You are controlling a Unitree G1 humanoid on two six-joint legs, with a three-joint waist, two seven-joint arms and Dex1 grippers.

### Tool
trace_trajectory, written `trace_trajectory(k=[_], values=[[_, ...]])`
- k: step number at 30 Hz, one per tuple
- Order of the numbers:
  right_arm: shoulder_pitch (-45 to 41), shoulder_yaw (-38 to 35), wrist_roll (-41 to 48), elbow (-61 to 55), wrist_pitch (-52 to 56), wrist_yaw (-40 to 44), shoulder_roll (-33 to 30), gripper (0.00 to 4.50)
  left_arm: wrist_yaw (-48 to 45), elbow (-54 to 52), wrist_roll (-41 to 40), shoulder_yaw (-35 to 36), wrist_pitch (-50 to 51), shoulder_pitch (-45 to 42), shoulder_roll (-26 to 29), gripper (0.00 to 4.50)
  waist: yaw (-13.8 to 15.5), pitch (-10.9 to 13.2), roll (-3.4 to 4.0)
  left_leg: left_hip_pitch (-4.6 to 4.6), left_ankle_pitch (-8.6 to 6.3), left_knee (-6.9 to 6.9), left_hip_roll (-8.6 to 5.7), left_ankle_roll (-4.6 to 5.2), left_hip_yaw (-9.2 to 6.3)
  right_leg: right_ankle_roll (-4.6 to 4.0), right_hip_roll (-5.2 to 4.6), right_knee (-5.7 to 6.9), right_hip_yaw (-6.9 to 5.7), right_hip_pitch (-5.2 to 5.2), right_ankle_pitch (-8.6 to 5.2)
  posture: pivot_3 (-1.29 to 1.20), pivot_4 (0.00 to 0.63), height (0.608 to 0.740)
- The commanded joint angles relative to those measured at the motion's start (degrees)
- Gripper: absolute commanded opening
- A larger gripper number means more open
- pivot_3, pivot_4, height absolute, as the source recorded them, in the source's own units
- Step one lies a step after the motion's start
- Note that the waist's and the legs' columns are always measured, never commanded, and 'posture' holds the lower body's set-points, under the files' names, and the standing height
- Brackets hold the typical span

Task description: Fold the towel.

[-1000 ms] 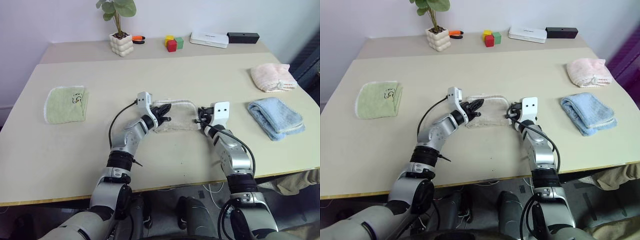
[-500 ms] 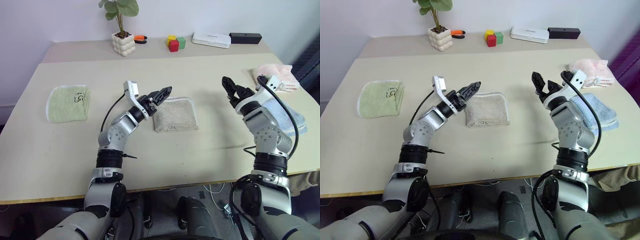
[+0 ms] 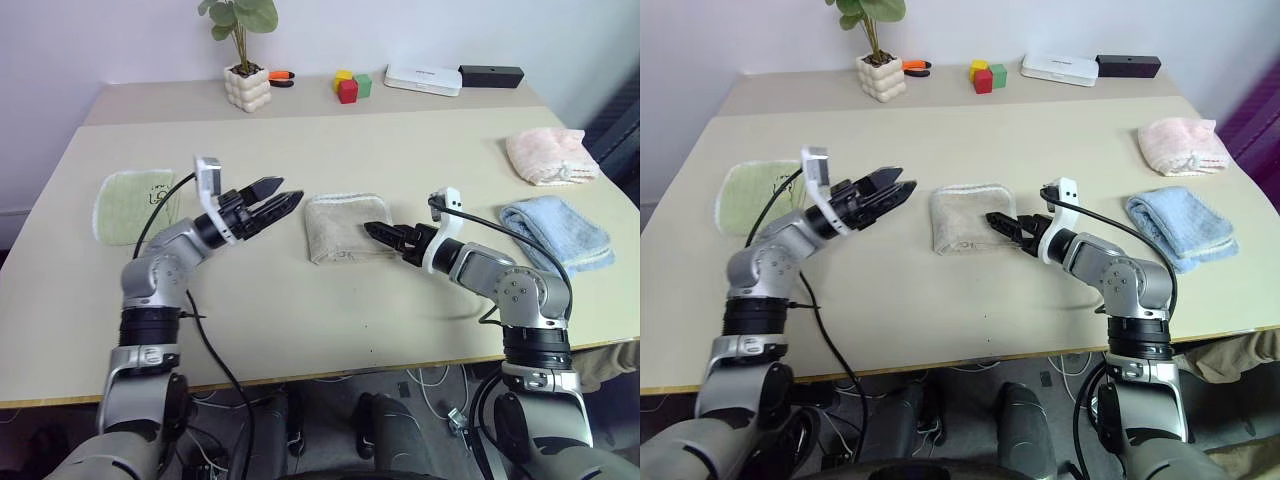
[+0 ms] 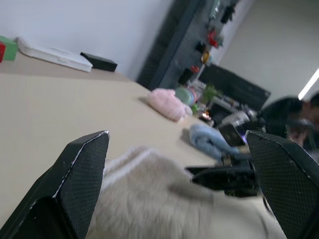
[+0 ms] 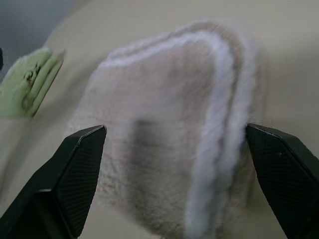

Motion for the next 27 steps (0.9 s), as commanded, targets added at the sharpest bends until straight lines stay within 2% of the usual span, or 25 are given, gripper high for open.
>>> trace_trajectory(k=[1, 5, 7, 9, 15, 22, 27], values=[[-2.3, 1.2, -3.1, 2.8, -0.2, 0.0, -1.2, 4.5, -4.3, -5.3, -0.8, -0.1, 0.0, 1.9, 3.7, 4.48, 0.1, 0.0, 0.0, -0.01, -0.01, 0.0, 0.0, -0.02, 0.0, -0.01, 0.0, 0.0, 0.0, -0.02, 0.0, 0.0, 0.15, 0.74], [-3.9, 2.5, -4.5, 6.8, 0.6, 2.1, -1.1, 4.5, -3.7, -7.1, -0.2, -0.1, -0.7, 3.8, 5.4, 4.48, 0.0, 0.0, -0.01, 0.02, -0.02, -0.01, 0.01, -0.05, 0.01, -0.16, 0.0, 0.0, 0.01, -0.02, -0.09, 0.0, 0.15, 0.74], [-4.7, 1.9, -4.1, 8.2, 1.2, 2.7, -0.4, 3.99, -3.0, -7.7, -0.3, 0.2, -0.9, 4.2, 5.2, 4.5, 0.0, 0.0, -0.02, 0.03, -0.02, -0.01, 0.01, -0.05, 0.0, -0.16, 0.0, 0.0, 0.02, -0.02, -0.09, 0.0, 0.15, 0.74], [-5.6, 1.2, -2.7, 9.0, 2.6, 3.9, 0.5, 3.22, -1.8, -8.6, -0.5, 0.5, -1.0, 4.9, 4.6, 4.5, -0.1, 0.0, -0.02, 0.02, -0.02, -0.01, 0.01, -0.05, 0.02, -0.15, 0.0, 0.0, 0.03, -0.02, -0.08, 0.0, 0.15, 0.74], [-7.6, -4.1, 0.4, 11.1, 5.4, 5.2, 0.6, 0.05, 1.1, -10.5, 0.0, -0.5, -1.8, 6.4, 2.4, 4.5, -0.2, 0.0, 0.0, 0.02, 0.07, -0.1, 0.03, 0.07, 0.09, 0.03, 0.03, 0.03, 0.04, -0.06, 0.02, 0.0, 0.15, 0.74], [-8.6, -17.7, 6.8, 7.4, 4.3, 0.0, 0.1, 0.02, 0.3, -5.4, 0.4, -2.1, -3.3, 2.8, -1.1, 4.5, 0.3, 0.0, 0.0, -0.01, 0.0, -0.07, 0.0, -0.04, 0.09, 0.02, -0.01, -0.01, 0.04, -0.05, 0.01, 0.0, 0.15, 0.74], [-6.3, -31.6, 17.1, -4.5, -0.2, -8.4, 1.0, 0.02, -3.6, 4.3, 2.1, -4.6, -6.1, -3.6, -4.6, 4.5, 0.4, 0.0, 0.02, -0.03, 0.08, -0.08, 0.0, 0.08, 0.09, 0.04, 0.01, 0.01, 0.03, -0.06, 0.02, 0.0, 0.15, 0.74]])
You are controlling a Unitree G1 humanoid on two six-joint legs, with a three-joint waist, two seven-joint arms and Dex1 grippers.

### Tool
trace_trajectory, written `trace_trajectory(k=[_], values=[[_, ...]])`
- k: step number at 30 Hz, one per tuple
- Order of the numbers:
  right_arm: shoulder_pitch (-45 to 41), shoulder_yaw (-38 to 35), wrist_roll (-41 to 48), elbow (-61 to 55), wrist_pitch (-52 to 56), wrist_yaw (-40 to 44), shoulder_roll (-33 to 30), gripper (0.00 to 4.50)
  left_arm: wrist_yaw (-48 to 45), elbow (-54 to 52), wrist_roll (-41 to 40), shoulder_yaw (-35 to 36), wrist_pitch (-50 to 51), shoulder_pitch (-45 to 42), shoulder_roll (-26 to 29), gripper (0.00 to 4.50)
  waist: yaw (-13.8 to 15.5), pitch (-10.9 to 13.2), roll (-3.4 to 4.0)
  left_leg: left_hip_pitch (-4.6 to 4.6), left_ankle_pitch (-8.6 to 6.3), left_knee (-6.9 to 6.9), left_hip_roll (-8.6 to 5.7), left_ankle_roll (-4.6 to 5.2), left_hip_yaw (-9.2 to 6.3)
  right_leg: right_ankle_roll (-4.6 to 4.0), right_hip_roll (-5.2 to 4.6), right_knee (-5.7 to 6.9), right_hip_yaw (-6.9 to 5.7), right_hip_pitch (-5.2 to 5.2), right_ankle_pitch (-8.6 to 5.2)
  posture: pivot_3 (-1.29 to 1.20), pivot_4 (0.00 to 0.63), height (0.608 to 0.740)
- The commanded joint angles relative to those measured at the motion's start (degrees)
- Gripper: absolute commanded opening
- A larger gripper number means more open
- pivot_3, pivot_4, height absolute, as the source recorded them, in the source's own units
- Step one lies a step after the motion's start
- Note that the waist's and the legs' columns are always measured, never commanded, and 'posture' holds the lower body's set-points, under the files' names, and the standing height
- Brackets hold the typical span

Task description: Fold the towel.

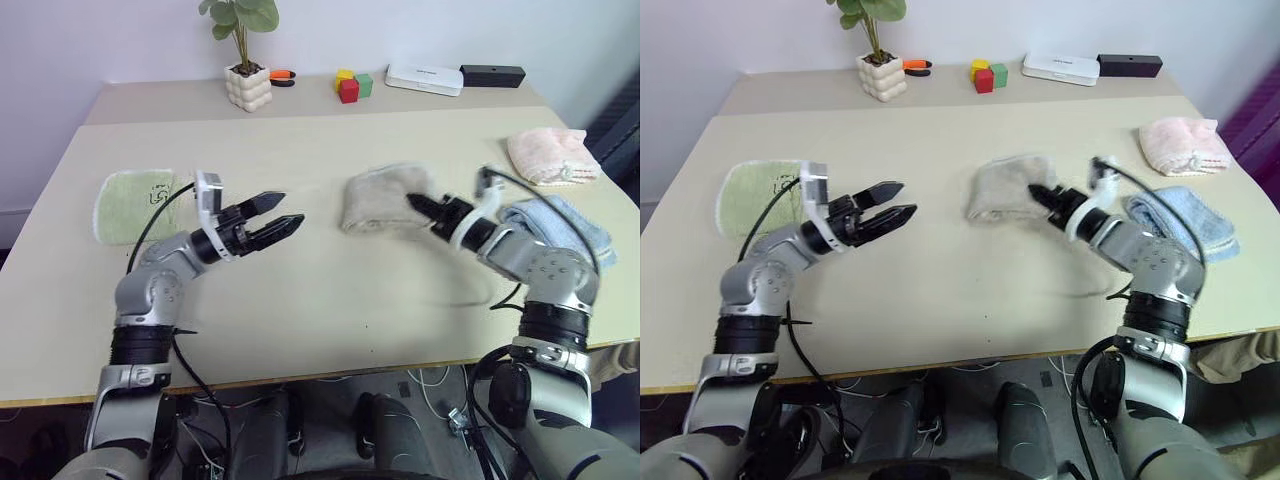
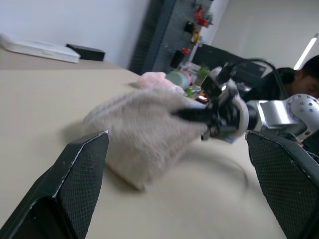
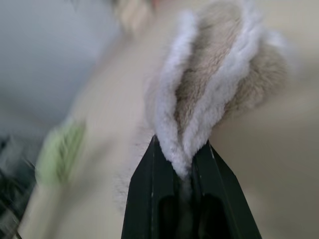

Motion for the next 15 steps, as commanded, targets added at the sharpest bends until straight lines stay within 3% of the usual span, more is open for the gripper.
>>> trace_trajectory(k=[1, 9, 15], values=[[2.2, -8.9, 8.9, -12.9, -2.5, -6.6, -0.1, 0.02, -3.9, 7.2, 1.1, -1.4, -3.7, -5.9, -1.8, 4.5, 0.0, 0.0, 0.0, 0.0, 0.0, 0.0, 0.0, 0.0, 0.0, 0.0, 0.0, 0.0, -0.01, 0.0, 0.0, 0.0, 0.15, 0.74], [8.9, -22.1, 13.1, -19.7, -14.6, -22.1, -3.1, 0.02, -17.4, 21.8, 3.9, -4.1, -13.2, -16.6, -7.1, 4.5, 0.0, 0.0, 0.0, 0.01, -0.17, -0.01, -0.02, 0.32, 0.03, 0.0, -0.01, -0.03, 0.01, 0.01, -0.01, 0.0, 0.15, 0.74], [9.3, -21.2, 10.7, -12.2, -22.4, -22.3, -4.3, 0.02, -23.2, 26.7, 6.2, -5.0, -20.4, -20.2, -10.4, 4.5, -0.5, 0.0, 0.01, 0.06, -0.19, -0.01, 0.0, 0.4, 0.04, 0.0, 0.02, -0.04, 0.06, 0.02, -0.01, 0.0, 0.15, 0.74]])
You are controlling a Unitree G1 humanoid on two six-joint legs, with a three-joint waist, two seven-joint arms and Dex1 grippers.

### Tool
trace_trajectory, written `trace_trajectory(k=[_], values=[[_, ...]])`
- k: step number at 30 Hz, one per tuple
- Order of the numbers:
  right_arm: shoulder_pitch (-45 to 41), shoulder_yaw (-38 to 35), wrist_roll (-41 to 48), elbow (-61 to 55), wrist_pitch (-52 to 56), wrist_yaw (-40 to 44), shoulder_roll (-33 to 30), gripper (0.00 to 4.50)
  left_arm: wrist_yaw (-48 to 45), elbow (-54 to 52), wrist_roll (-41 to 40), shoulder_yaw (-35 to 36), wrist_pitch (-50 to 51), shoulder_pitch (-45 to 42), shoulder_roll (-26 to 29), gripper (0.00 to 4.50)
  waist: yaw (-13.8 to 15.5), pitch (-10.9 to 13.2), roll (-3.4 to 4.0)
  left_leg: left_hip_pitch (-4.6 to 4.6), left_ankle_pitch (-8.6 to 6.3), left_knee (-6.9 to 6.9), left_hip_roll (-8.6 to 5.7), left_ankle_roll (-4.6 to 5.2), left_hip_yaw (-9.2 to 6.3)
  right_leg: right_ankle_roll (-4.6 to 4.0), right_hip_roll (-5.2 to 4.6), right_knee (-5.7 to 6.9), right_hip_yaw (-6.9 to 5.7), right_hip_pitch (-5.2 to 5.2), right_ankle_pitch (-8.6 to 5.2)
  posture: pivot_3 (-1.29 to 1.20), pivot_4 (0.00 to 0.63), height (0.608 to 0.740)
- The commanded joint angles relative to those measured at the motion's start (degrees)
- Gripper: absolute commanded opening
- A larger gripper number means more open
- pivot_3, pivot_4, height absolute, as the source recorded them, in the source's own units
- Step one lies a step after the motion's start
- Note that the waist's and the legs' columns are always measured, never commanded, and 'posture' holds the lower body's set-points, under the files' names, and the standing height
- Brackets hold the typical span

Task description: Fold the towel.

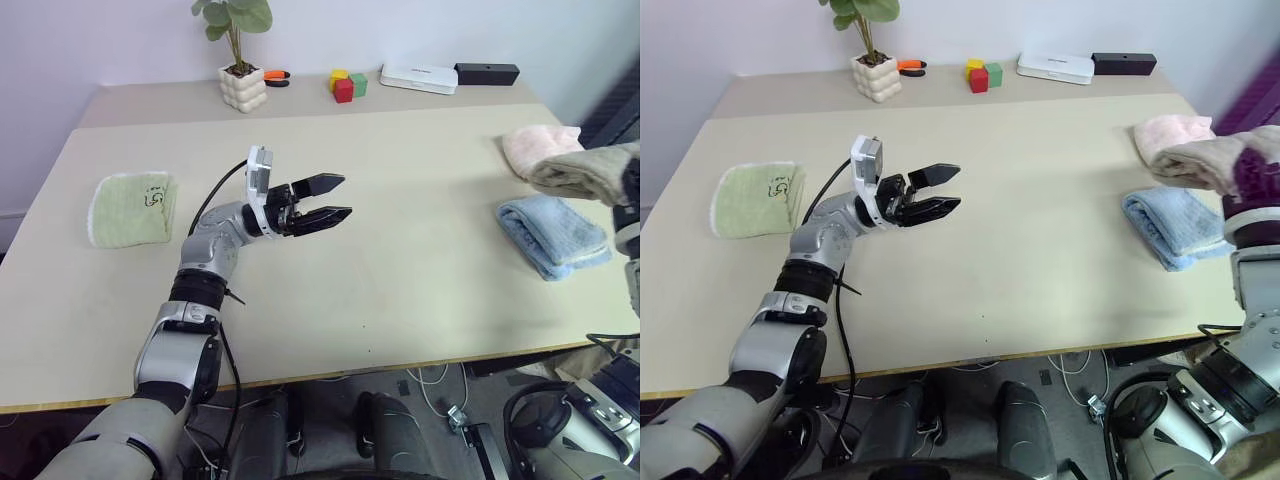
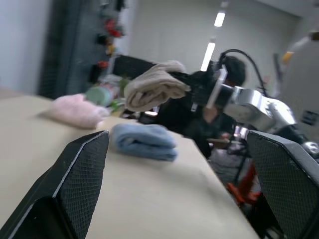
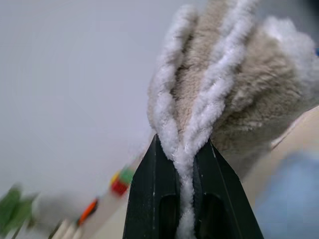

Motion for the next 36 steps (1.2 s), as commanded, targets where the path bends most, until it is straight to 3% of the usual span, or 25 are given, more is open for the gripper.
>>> trace_trajectory(k=[1, 13, 18, 32, 36], values=[[-0.7, 1.3, -1.0, 3.7, -4.4, 1.0, -1.2, 0.02, -1.9, 0.3, 1.7, -0.8, -3.6, -1.7, -1.1, 4.5, 0.0, 0.0, 0.01, 0.0, -0.01, 0.0, 0.0, 0.01, 0.0, 0.0, 0.0, 0.0, 0.0, 0.01, 0.0, 0.0, 0.15, 0.74], [-6.4, 7.5, -5.0, 21.3, -11.3, 9.7, -7.2, 0.02, 1.6, -9.6, 1.0, -0.7, -0.1, 5.4, -1.8, 4.5, 0.3, 0.0, 0.21, -0.02, -0.07, 0.11, -0.02, 0.16, -0.01, 0.01, -0.02, 0.01, 0.06, 0.03, 0.0, 0.0, 0.15, 0.74], [-3.3, 8.2, -9.1, 30.9, -13.6, 13.5, -9.2, 0.02, 3.2, -12.7, 1.0, -0.5, 0.7, 7.5, -0.9, 4.5, 0.4, 0.0, 0.21, 0.0, -0.09, 0.18, -0.03, 0.19, -0.01, 0.02, -0.02, 0.0, 0.05, 0.11, 0.0, 0.0, 0.15, 0.74], [7.8, 9.5, -10.6, 22.2, -9.0, 13.2, -8.7, 0.02, 4.5, -11.4, 1.2, -0.4, -0.1, 6.6, -1.3, 4.5, 0.5, 0.0, 0.3, 0.02, -0.12, 0.21, -0.03, 0.23, -0.03, 0.06, -0.04, -0.03, 0.06, 0.13, 0.02, 0.0, 0.15, 0.74], [9.2, 10.2, -12.0, 19.5, -9.2, 12.0, -8.6, 1.42, 3.7, -9.5, 1.4, -0.5, -1.1, 5.6, -1.8, 4.5, 0.3, 0.0, 0.3, 0.02, -0.14, 0.23, -0.04, 0.25, -0.03, 0.06, -0.04, -0.05, 0.06, 0.14, 0.02, 0.0, 0.15, 0.74]])
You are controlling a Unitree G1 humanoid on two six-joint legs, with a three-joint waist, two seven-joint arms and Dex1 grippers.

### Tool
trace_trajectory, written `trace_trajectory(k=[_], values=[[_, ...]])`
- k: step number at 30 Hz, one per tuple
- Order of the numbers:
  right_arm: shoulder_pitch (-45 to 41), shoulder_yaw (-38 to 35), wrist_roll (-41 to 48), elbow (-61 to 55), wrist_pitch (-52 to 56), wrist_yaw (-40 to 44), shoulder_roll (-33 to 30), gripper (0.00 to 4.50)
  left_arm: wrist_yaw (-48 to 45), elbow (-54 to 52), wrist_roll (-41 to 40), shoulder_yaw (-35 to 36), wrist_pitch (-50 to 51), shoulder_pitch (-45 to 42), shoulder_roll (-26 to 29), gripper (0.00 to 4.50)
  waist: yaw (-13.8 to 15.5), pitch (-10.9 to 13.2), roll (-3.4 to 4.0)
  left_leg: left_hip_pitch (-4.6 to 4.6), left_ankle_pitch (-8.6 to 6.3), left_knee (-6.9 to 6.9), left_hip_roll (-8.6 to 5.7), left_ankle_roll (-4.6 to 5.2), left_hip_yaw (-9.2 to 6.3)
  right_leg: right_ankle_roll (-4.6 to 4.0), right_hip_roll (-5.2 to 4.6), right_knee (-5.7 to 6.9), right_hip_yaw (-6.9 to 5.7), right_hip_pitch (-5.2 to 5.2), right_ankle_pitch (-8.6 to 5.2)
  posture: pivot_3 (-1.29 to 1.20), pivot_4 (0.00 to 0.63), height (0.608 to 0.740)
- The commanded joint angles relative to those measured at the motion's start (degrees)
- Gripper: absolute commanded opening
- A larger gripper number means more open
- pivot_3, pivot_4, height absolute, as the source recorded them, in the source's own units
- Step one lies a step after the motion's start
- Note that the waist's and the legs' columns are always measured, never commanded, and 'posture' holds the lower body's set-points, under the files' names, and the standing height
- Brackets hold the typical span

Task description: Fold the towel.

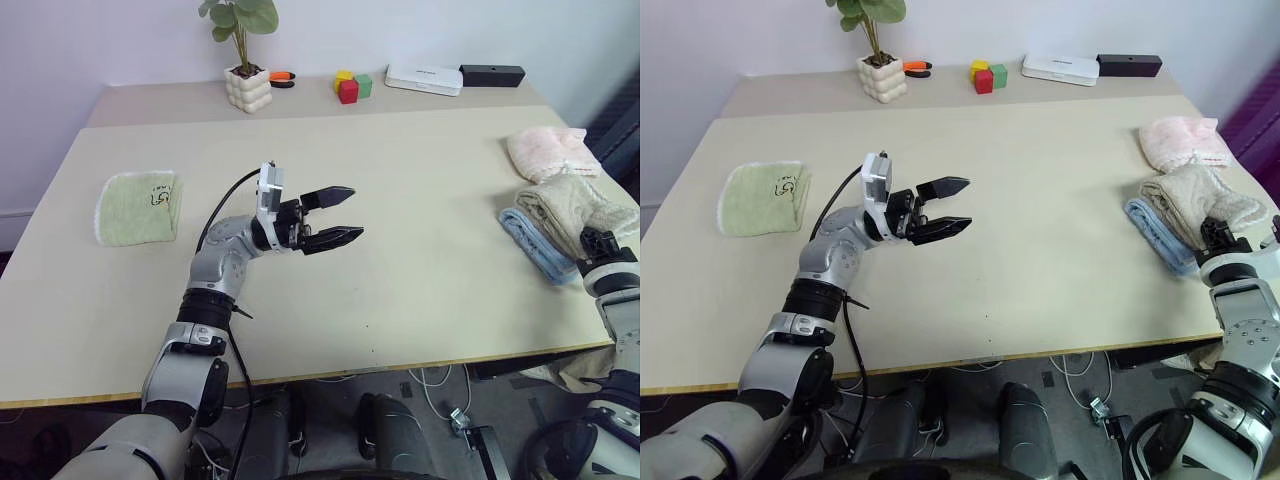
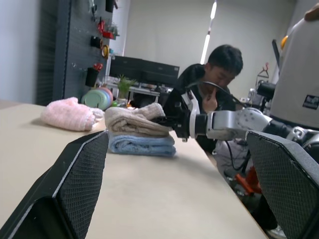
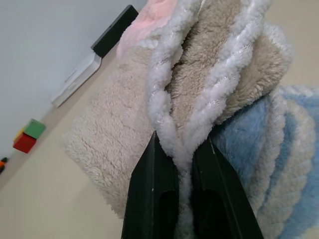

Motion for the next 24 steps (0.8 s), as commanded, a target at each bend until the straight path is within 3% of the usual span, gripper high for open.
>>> trace_trajectory(k=[1, 6, 10, 16, 22, 24], values=[[0.9, -0.1, -1.1, -4.8, -0.8, -1.1, -0.6, 1.92, -0.9, 0.4, -0.4, 0.4, -1.3, -2.1, -0.5, 4.5, 0.0, 0.0, 0.0, 0.0, 0.0, 0.0, 0.0, 0.0, 0.0, 0.0, 0.0, 0.0, 0.0, -0.01, 0.0, 0.0, 0.15, 0.74], [3.4, -0.4, -2.8, -7.2, -0.7, -2.4, -1.4, 4.4, -1.5, 2.7, -0.1, 0.2, -2.6, -3.4, -1.5, 4.5, 0.2, 0.0, 0.0, -0.01, 0.0, 0.0, 0.01, 0.0, -0.01, 0.0, 0.0, 0.0, -0.01, 0.0, 0.0, 0.0, 0.15, 0.74], [5.4, -0.4, -6.5, -8.0, -2.1, -2.6, -3.3, 4.46, -1.5, 3.9, 0.1, 0.2, -3.5, -3.9, -2.6, 4.5, 0.1, 0.0, 0.0, -0.01, -0.02, 0.01, -0.01, 0.03, 0.0, -0.01, -0.01, -0.03, 0.0, 0.01, -0.01, 0.0, 0.15, 0.74], [3.8, -1.8, -13.3, -7.7, -12.4, -3.5, -5.5, 4.46, -1.2, 5.1, 0.3, 1.0, -5.6, -4.1, -2.5, 4.5, -0.1, 0.0, 0.01, 0.01, -0.02, 0.01, 0.0, 0.03, 0.01, -0.03, 0.0, -0.03, 0.0, 0.0, -0.02, 0.0, 0.15, 0.74], [0.1, 11.1, -19.1, -16.1, -19.9, 8.0, -6.1, 4.46, 0.2, 5.1, 1.0, 2.4, -7.1, -3.4, 1.1, 4.5, -0.6, 0.0, 0.03, 0.02, -0.02, -0.01, 0.04, 0.03, 0.02, 0.01, 0.05, -0.01, 0.03, -0.04, -0.01, 0.0, 0.15, 0.74], [0.3, 18.6, -18.8, -21.6, -19.7, 15.9, -5.8, 4.46, 0.6, 3.2, 0.8, 2.9, -6.1, -2.3, 3.0, 4.5, -0.4, 0.0, 0.02, 0.01, -0.02, -0.02, 0.05, 0.03, 0.01, 0.02, 0.04, 0.01, 0.02, -0.04, -0.01, 0.0, 0.15, 0.74]])
